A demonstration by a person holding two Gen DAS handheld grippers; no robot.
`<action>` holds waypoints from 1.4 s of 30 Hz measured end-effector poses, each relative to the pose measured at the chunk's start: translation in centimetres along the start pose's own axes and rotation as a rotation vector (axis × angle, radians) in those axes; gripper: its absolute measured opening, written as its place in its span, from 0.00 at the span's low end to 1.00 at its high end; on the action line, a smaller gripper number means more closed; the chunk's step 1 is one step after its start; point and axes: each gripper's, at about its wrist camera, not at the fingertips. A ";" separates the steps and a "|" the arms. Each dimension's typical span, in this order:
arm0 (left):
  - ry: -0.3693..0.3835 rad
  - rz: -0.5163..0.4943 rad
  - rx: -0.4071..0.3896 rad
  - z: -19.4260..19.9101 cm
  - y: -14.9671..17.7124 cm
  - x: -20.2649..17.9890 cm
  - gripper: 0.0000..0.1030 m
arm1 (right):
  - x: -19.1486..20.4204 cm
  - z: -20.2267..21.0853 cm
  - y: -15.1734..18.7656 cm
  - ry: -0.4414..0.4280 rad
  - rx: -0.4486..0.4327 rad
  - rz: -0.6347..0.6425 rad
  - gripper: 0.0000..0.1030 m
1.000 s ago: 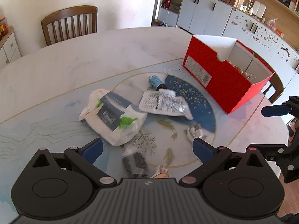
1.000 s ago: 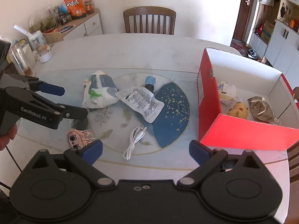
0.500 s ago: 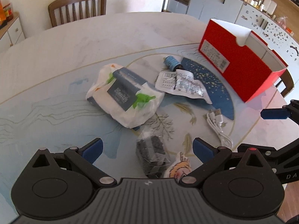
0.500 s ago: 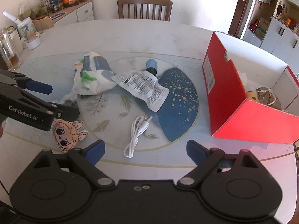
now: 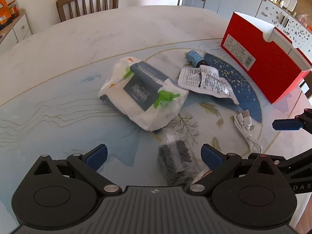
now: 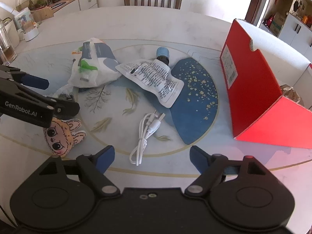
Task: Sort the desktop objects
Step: 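Grasp the clear bag of black items with the left tool while the right grasps the white USB cable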
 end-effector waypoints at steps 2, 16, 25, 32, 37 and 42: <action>-0.005 0.004 0.005 -0.1 0.2 0.2 0.99 | 0.1 -0.3 0.0 0.001 0.006 0.007 0.77; -0.004 0.001 -0.007 -0.2 0.6 0.6 0.84 | 0.1 -1.2 0.0 -0.023 0.032 -0.021 0.63; -0.047 -0.062 -0.022 0.1 0.9 -0.1 0.48 | 0.0 -0.8 0.2 -0.023 0.013 -0.013 0.44; -0.028 -0.056 -0.025 0.4 1.0 -0.2 0.33 | 0.0 -0.7 0.0 -0.018 0.011 -0.011 0.22; -0.033 -0.046 -0.025 0.5 1.2 -0.3 0.32 | -0.7 -0.7 -0.1 -0.023 0.018 -0.022 0.15; -0.033 -0.039 -0.032 1.0 1.6 -0.4 0.31 | -1.4 -0.5 0.2 -0.047 0.028 -0.046 0.14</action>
Point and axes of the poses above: each gripper's, at about its wrist camera, not at the fingertips, and z roughly against the way its jaws point, x to its left, y to its underside, and after that the axes turned 5 degrees about y, right-handed
